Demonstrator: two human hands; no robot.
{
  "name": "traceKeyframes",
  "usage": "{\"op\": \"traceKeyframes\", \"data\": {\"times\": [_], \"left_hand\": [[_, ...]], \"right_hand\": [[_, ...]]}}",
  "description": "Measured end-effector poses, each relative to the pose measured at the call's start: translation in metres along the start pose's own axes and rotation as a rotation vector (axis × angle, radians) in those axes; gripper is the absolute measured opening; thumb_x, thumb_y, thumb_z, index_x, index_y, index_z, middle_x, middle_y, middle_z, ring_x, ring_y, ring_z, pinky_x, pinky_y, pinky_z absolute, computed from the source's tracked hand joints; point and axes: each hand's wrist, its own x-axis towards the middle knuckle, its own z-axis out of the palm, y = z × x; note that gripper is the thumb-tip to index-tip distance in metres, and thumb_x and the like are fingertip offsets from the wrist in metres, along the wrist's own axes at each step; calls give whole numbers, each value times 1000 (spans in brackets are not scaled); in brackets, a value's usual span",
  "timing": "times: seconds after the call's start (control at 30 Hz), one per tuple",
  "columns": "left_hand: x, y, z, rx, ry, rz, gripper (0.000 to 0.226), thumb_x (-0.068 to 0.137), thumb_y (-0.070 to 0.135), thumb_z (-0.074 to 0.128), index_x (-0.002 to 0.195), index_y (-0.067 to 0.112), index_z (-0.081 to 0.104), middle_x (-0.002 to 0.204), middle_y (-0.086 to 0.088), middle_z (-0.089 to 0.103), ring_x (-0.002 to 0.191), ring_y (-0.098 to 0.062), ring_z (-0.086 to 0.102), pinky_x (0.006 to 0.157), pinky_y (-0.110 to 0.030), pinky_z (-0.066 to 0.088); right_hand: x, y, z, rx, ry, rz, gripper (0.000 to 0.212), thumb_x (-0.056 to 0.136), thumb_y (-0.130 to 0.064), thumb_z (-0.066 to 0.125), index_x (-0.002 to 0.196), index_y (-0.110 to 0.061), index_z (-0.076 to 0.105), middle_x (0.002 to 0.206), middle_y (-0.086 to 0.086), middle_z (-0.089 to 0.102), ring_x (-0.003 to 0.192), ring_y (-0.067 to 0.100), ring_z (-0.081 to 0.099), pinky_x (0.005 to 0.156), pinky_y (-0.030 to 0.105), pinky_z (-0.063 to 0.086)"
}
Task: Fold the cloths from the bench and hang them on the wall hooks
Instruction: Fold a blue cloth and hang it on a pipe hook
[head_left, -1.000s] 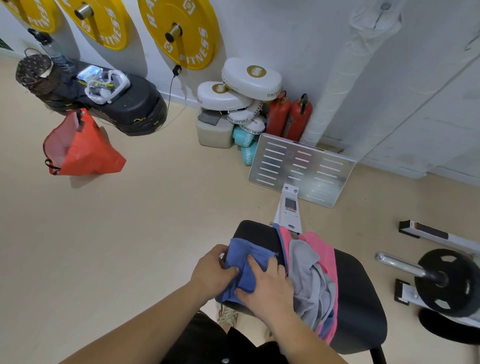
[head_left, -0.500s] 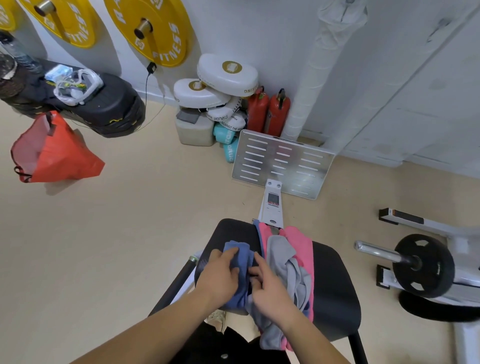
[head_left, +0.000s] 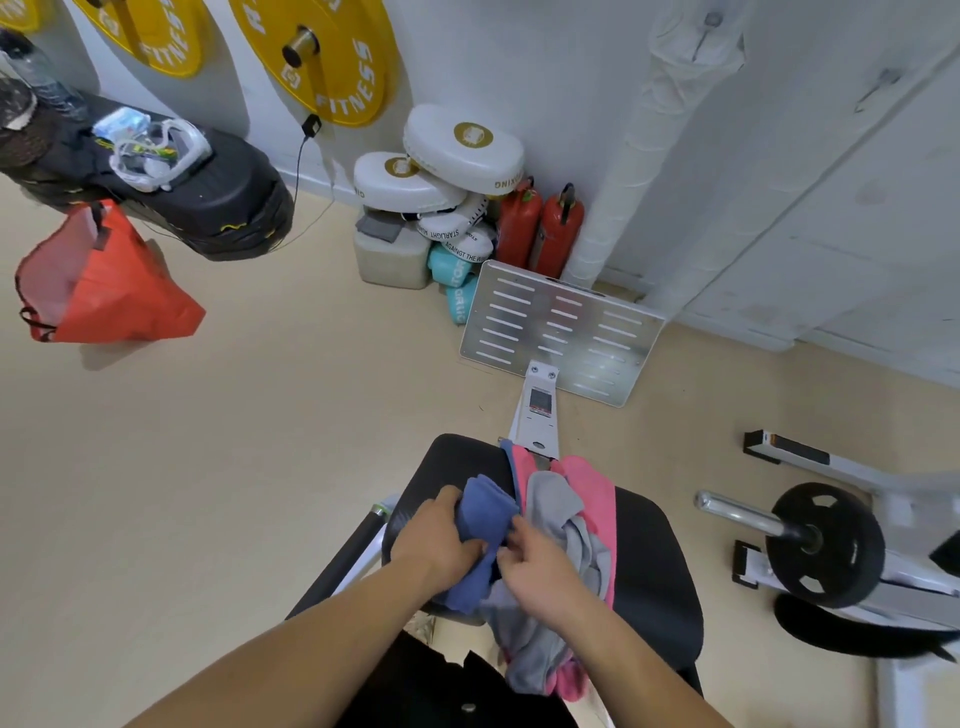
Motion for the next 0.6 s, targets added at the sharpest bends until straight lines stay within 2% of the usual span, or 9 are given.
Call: {"op": "traceKeyframes", "data": {"times": [0.07,0.13,0.17,0.23,0.3,0.37,0.43,0.5,0.6], "left_hand": [[-7,1,-10,71,8,104,43,76,39,70,110,31,45,103,1,57,89,-21,62,75,-39,54],[-15,6,-24,160,31,214,47,78,37,67,121,34,48,106,2,54,94,-22,60,75,-38,52],[-19,9,-32,198,41,278,50,78,37,67,125,36,49,108,4,54,97,-20,59,74,-35,49],[-27,19,-50,248,54,405,53,78,40,67,128,38,53,108,7,54,101,-16,57,73,-30,44],[-38,31,-70,266,92,507,52,75,43,69,126,38,57,107,10,58,100,-13,57,76,-29,47],[-50,42,-86,242,142,587,46,72,43,71,115,36,58,102,15,61,94,-11,57,76,-28,49],[-61,48,-96,220,157,667,44,69,44,72,109,34,57,98,16,62,89,-9,56,74,-27,48],[-72,49,-97,243,145,776,43,70,48,73,108,34,59,99,16,63,90,-8,56,75,-26,47],[-91,47,-90,298,111,925,42,71,53,74,107,34,61,98,15,60,89,-7,54,74,-25,44]], "right_hand": [[-2,-5,-5,49,102,-27,28,91,-10,53,114,-26,49,75,-6,55,63,4,50,67,35,51],[-7,-13,-16,10,146,-112,57,87,-11,59,138,-28,40,83,-14,54,66,1,54,59,16,46],[-11,-18,-23,-42,151,-161,70,85,-13,62,147,-31,34,93,-18,55,74,-1,57,63,12,47],[-20,-29,-37,-151,140,-267,83,82,-21,64,155,-36,28,116,-15,57,101,2,60,83,15,52],[-34,-41,-50,-237,147,-327,79,82,-29,64,154,-33,33,128,-12,54,117,8,55,100,24,49],[-56,-53,-61,-268,222,-349,67,82,-31,69,145,-32,47,114,-19,53,106,2,54,91,15,44],[-82,-58,-65,-250,302,-373,59,79,-37,73,135,-40,53,110,-25,56,99,-4,55,84,11,44],[-107,-55,-63,-258,365,-373,52,75,-47,74,124,-44,55,110,-22,56,101,0,56,85,17,49],[-143,-47,-53,-261,412,-350,41,70,-47,75,104,-33,58,103,-17,51,96,5,53,81,24,50]]}}
